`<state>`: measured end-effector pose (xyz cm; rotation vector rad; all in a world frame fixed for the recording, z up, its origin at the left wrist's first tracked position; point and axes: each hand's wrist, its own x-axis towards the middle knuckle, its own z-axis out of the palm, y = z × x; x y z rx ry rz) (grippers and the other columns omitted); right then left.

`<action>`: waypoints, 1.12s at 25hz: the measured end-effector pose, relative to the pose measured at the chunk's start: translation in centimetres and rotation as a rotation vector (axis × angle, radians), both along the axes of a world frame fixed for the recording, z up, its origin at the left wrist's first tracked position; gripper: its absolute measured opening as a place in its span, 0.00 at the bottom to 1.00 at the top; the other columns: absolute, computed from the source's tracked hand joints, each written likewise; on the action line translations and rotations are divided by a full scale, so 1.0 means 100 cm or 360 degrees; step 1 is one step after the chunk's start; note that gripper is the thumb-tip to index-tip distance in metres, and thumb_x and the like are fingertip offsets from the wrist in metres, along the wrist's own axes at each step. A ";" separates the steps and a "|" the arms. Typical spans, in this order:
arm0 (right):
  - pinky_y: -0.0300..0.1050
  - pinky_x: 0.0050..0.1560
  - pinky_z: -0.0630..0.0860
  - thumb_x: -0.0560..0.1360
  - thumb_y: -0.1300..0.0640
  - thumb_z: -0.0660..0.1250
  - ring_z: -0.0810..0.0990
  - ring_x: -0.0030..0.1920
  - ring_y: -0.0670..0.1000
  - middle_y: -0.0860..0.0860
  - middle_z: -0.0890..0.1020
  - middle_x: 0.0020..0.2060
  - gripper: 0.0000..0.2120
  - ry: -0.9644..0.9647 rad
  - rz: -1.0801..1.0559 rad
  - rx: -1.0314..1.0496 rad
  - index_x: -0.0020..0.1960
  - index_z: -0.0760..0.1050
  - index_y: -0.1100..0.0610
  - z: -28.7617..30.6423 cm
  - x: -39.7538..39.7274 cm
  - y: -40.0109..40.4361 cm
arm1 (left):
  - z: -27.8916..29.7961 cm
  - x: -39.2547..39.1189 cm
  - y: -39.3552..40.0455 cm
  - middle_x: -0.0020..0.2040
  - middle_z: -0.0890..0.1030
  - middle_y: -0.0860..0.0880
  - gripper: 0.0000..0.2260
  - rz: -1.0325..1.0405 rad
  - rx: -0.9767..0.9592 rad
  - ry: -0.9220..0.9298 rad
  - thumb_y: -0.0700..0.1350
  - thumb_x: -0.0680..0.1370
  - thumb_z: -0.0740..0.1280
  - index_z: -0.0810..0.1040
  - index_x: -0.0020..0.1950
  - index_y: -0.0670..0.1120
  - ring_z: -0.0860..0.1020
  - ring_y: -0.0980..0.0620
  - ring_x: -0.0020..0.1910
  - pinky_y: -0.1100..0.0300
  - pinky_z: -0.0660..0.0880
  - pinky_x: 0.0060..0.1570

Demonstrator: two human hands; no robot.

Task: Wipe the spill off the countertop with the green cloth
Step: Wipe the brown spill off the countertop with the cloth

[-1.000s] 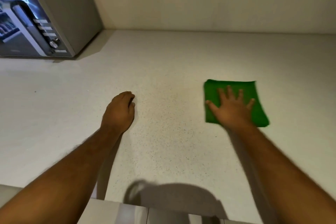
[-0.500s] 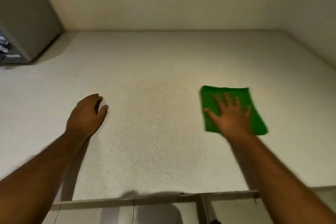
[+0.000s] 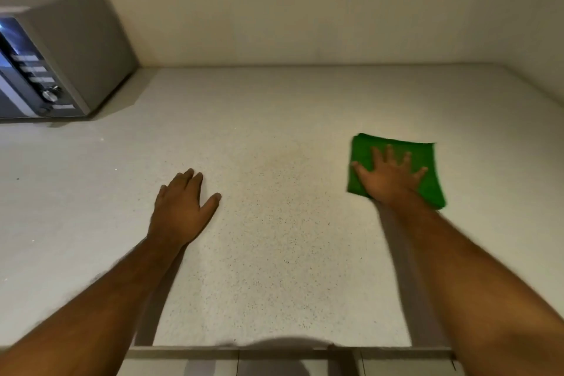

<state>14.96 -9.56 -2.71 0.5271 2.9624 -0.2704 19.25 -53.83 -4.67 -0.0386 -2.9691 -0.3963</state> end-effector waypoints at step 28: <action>0.85 0.75 0.33 0.77 0.23 0.38 0.38 0.85 0.72 0.62 0.40 0.87 0.48 0.0043 0.0102 0.0053 0.88 0.38 0.49 -0.021 0.059 -0.102 | -0.003 -0.003 0.000 0.87 0.58 0.47 0.41 -0.0053 -0.0053 -0.0060 0.72 0.79 0.47 0.59 0.85 0.49 0.55 0.44 0.86 0.37 0.52 0.83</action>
